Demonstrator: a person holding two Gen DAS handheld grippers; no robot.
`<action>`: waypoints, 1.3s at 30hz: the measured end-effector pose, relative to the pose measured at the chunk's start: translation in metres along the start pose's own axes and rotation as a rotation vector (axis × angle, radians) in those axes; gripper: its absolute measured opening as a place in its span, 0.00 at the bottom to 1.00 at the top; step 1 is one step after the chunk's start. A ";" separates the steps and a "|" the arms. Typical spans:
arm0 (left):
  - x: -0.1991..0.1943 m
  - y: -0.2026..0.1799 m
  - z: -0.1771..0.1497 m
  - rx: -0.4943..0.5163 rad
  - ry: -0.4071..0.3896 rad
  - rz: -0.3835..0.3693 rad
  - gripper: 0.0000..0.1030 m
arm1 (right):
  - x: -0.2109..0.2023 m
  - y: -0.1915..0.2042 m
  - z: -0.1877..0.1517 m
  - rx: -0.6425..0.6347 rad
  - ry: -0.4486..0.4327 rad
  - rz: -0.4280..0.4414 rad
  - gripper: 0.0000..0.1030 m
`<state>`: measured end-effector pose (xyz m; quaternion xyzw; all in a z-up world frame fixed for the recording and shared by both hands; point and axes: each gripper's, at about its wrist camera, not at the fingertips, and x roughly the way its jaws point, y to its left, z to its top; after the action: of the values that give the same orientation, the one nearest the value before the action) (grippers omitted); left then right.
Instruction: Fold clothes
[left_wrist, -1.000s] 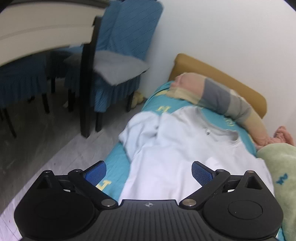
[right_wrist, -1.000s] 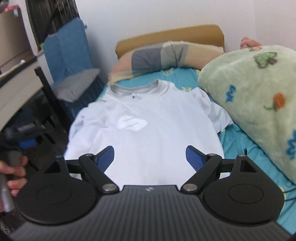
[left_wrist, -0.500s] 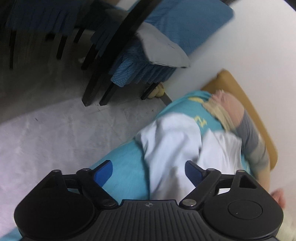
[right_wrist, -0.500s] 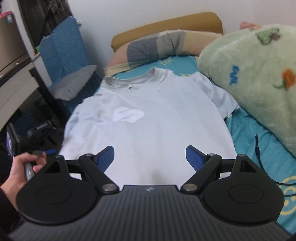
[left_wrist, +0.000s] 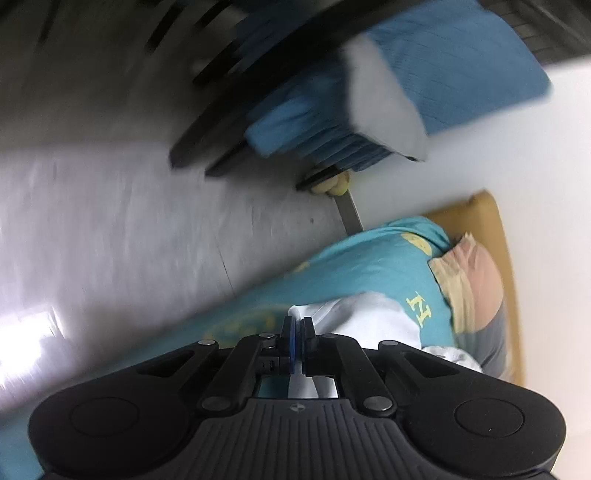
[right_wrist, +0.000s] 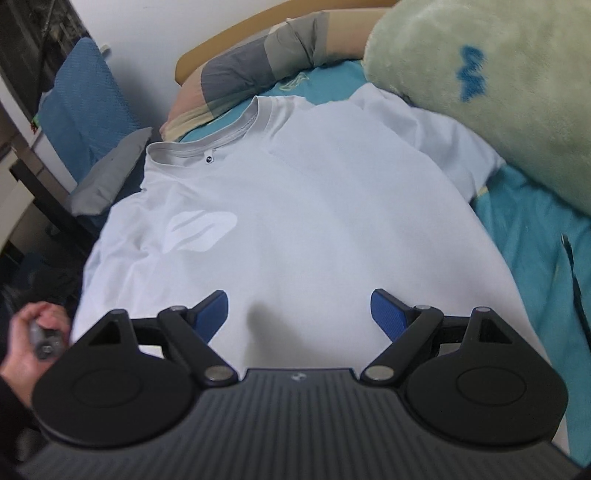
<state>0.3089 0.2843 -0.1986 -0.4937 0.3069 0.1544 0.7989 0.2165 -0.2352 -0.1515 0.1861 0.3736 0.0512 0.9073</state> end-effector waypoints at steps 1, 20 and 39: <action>-0.005 -0.010 0.008 0.067 -0.014 0.028 0.02 | 0.002 0.000 0.000 -0.014 -0.010 -0.003 0.83; -0.094 -0.066 -0.061 0.628 0.015 0.292 0.59 | -0.005 0.005 0.010 -0.111 -0.107 -0.027 0.83; -0.276 0.014 -0.199 0.632 0.529 0.460 0.06 | -0.090 0.019 -0.011 -0.199 -0.118 -0.079 0.83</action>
<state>0.0229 0.1306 -0.0951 -0.1679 0.6335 0.0953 0.7493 0.1459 -0.2352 -0.0921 0.0831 0.3198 0.0412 0.9429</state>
